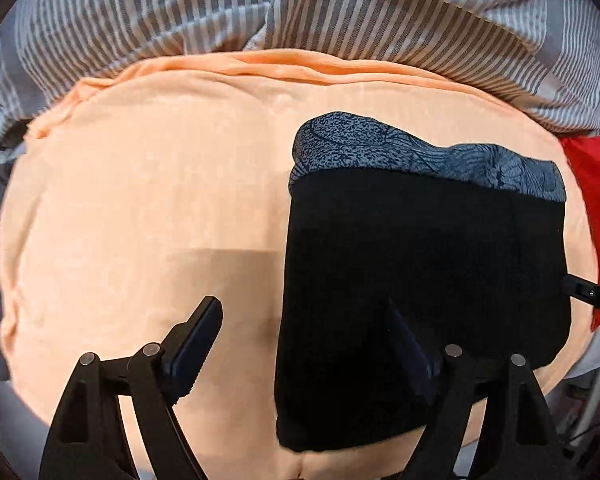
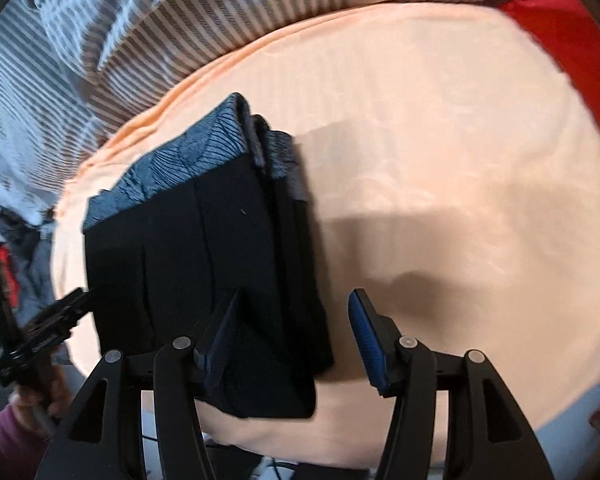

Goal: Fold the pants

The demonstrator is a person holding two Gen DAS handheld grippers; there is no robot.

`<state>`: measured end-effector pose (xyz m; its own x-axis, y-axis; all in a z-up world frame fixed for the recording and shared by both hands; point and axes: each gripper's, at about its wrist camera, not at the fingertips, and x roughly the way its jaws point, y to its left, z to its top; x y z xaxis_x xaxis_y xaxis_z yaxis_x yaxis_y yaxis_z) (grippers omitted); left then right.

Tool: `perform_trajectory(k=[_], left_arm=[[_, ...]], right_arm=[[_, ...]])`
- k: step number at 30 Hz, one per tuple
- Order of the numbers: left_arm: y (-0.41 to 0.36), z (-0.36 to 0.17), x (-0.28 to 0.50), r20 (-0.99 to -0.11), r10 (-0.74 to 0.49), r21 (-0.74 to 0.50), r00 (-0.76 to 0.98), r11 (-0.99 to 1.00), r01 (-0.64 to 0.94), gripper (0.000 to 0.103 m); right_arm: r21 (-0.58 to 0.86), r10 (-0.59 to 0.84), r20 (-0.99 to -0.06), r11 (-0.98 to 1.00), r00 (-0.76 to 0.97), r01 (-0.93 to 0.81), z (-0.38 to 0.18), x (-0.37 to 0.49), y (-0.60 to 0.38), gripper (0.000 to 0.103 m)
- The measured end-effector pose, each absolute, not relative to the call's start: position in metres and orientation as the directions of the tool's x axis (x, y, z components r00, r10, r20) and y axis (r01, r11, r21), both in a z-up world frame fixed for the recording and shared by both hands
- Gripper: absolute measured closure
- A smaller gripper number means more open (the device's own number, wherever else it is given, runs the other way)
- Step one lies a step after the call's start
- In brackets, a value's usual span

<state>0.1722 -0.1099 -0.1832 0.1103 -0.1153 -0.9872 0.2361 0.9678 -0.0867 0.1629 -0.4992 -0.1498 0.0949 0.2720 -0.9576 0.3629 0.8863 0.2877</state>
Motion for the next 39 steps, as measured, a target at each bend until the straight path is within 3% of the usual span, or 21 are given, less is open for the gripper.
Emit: perform_trajectory(k=[1,2,5,15,19,39], left_arm=[[-0.112,-0.177,0.167,-0.988,-0.101,-0.07,0.115,0.966,0.25,0.016],[-0.111,-0.172,0.165,-0.989,-0.095,-0.062,0.117,0.964,0.258,0.0],[-0.126,-0.16,0.158,-0.988,-0.089,-0.05,0.125,0.957,0.286,0.0],[-0.145,-0.149,0.136,-0.995,-0.035,-0.007,0.096,0.96,0.28,0.0],[-0.146,-0.138,0.127,-0.994,-0.016,0.017,0.111,0.958,0.286,0.0],[-0.14,-0.118,0.112,-0.999,0.011,0.026,0.051,0.953,0.303,0.0]], right_arm=[[0.266,0.251,-0.964,0.893,0.089,0.363,-0.145,0.161,-0.498,0.042],[0.243,0.227,-0.97,0.901,0.085,0.359,-0.139,0.159,-0.496,0.039],[0.203,0.179,-0.978,0.924,0.103,0.325,-0.117,0.153,-0.484,0.027],[0.154,0.131,-0.986,0.951,0.102,0.267,-0.091,0.145,-0.428,0.019],[0.131,0.11,-0.989,0.955,0.095,0.267,-0.087,0.144,-0.416,0.0],[0.098,0.094,-0.995,0.958,0.029,0.27,-0.065,0.128,-0.396,0.0]])
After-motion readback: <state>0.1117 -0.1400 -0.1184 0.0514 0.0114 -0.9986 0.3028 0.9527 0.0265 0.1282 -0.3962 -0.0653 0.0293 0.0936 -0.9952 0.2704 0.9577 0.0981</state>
